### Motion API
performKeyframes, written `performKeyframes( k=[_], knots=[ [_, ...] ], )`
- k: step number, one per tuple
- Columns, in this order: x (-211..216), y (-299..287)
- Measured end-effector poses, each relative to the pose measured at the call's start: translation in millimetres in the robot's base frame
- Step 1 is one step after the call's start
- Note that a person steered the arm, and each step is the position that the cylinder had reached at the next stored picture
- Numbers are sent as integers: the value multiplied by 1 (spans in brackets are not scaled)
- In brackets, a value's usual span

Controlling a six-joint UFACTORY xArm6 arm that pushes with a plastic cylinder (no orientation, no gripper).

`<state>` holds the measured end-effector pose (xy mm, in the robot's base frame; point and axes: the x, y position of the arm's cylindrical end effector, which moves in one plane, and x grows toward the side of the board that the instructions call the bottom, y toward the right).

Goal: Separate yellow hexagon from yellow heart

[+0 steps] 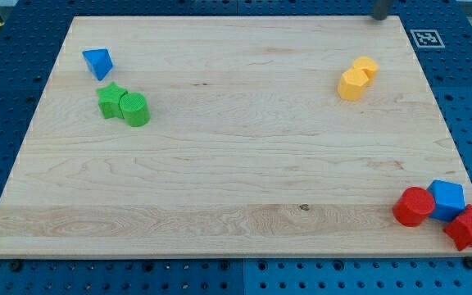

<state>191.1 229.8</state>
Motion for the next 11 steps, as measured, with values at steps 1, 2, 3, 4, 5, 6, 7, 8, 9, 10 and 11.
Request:
performKeyframes(
  k=[1,2,3,4,5,6,7,8,9,10,11],
  knots=[
    [7,-65],
    [13,-103],
    [49,-185],
    [51,-190],
    [57,-241],
    [75,-303],
    [43,-247],
    [43,-248],
    [41,-248],
    [2,-247],
    [2,-247]
  ],
)
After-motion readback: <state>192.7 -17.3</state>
